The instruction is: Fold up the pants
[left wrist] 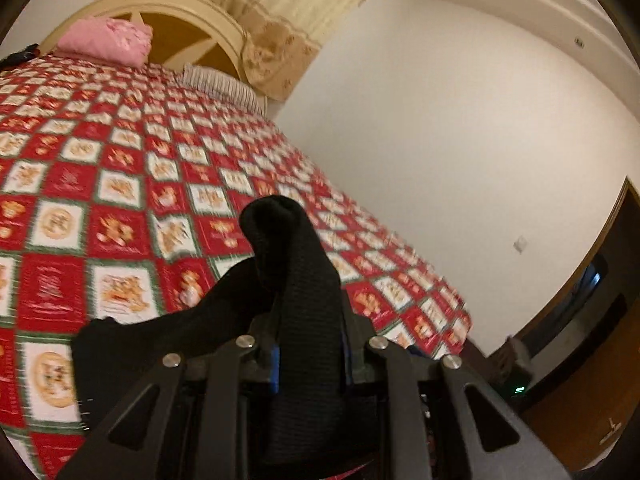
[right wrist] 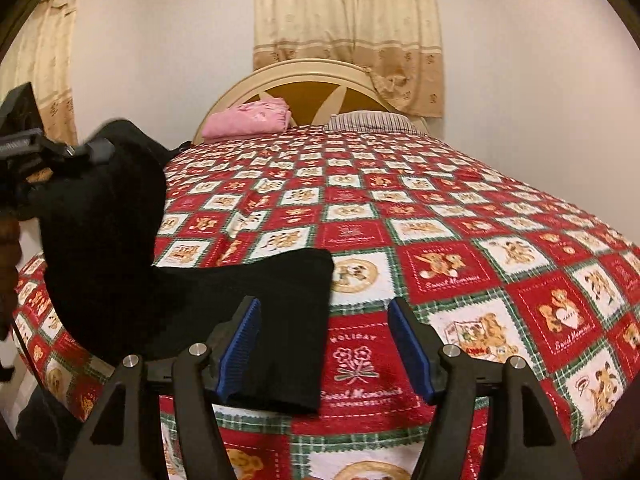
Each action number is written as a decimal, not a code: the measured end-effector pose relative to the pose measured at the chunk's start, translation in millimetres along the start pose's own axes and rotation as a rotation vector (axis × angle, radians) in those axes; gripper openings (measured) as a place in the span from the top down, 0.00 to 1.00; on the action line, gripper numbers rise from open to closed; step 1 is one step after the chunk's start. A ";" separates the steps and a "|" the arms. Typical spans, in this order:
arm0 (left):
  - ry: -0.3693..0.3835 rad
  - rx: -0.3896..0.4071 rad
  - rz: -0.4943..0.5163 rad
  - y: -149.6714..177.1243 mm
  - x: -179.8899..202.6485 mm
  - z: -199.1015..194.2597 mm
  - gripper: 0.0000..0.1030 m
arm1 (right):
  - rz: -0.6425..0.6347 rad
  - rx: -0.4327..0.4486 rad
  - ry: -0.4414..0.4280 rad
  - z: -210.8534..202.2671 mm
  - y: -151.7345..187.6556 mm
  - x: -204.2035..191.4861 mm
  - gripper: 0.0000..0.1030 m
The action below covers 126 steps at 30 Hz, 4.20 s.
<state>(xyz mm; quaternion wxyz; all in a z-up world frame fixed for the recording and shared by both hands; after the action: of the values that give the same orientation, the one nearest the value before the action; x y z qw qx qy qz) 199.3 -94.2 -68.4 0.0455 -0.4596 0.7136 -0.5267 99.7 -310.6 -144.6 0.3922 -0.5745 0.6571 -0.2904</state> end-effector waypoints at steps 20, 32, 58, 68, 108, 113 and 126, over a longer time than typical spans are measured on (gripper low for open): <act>-0.043 -0.083 0.140 32.2 57.9 66.4 0.36 | 0.141 -0.006 0.034 16.4 17.4 48.3 0.34; -0.319 0.002 0.198 49.3 6.9 2.5 0.07 | 0.086 0.100 -0.075 -30.0 -3.0 -22.2 0.34; -0.354 -0.125 0.057 91.9 -53.8 14.6 0.04 | 0.065 -0.079 0.173 11.4 -11.5 -21.7 0.23; -0.347 -0.126 0.053 92.0 -56.4 14.9 0.01 | 0.038 -0.125 0.038 56.4 -18.5 -51.6 0.23; -0.354 -0.134 0.011 108.2 -67.1 -9.7 0.00 | 0.005 -0.372 -0.238 113.5 -15.9 -133.1 0.24; -0.371 -0.126 -0.033 104.3 -78.3 -13.4 0.00 | 0.041 -0.214 -0.109 55.4 -24.5 -73.1 0.24; -0.353 -0.142 -0.046 92.0 -88.4 -8.4 0.00 | 0.111 -0.200 -0.060 16.0 1.1 -14.0 0.26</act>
<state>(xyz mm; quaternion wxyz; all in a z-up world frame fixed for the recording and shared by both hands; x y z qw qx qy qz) 189.5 -23.9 -174.7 0.1252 -0.5632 0.7191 -0.3874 113.1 -295.6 -151.4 0.3679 -0.5817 0.7017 -0.1841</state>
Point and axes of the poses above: each gripper's, at about its wrist camera, not at the fingertips, and z roughly the way its jaws point, x to its right, y to its underside, the point moved 2 cm from there along z, roughly the way its jaws point, and after that the axes turned 10 degrees about z, right-handed, at the moved point
